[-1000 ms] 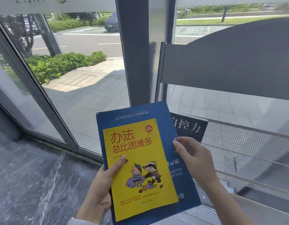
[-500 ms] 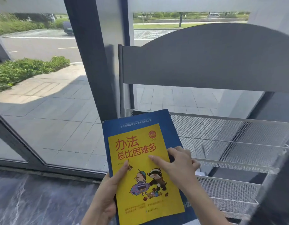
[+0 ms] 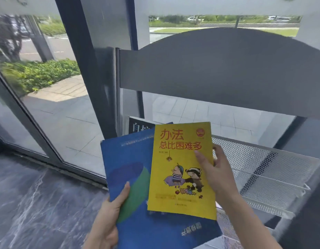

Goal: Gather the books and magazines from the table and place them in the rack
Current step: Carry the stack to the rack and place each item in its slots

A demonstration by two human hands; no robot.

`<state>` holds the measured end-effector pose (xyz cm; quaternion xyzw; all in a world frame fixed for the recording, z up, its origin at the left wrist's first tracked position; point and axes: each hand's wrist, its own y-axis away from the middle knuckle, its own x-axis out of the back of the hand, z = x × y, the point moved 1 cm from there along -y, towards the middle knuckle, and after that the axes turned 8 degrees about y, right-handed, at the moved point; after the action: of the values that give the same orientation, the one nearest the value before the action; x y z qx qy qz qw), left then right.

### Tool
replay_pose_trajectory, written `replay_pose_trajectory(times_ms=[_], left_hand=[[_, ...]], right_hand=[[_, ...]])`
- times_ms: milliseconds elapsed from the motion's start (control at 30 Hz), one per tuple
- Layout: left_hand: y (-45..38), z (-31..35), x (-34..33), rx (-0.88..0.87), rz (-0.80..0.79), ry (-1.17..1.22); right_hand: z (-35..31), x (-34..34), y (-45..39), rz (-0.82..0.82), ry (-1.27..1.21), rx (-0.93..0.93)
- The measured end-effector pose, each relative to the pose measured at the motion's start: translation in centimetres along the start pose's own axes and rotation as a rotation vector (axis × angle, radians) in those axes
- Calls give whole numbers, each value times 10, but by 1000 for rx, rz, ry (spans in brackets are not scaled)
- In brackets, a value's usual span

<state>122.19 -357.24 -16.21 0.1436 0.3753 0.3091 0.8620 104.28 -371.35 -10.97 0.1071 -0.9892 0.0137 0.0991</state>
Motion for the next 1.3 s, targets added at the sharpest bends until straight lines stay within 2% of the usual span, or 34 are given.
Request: replay_pose_trajectory(times_ms=[167,267,433,567,733,933,1300], left_hand=[[23,-1,-5,-310,289,-100],[31,3,4,-347,376,-75],[37,13,15,-451,399,-125],[43,13,21,-483,420,-125],[47,18,30,-513,480,-159],[45,26,26,-518,459,-154],[29,31,20,-488,409,-163]], right_hand=[[-23,40,-35,94,-63,141],[-36,42,-52,95,-56,263],[-34,24,-73,140,74,427],[-18,6,-91,199,159,489],[4,-10,-101,373,357,551],[40,-14,-103,364,590,456],[82,6,-99,259,756,261]])
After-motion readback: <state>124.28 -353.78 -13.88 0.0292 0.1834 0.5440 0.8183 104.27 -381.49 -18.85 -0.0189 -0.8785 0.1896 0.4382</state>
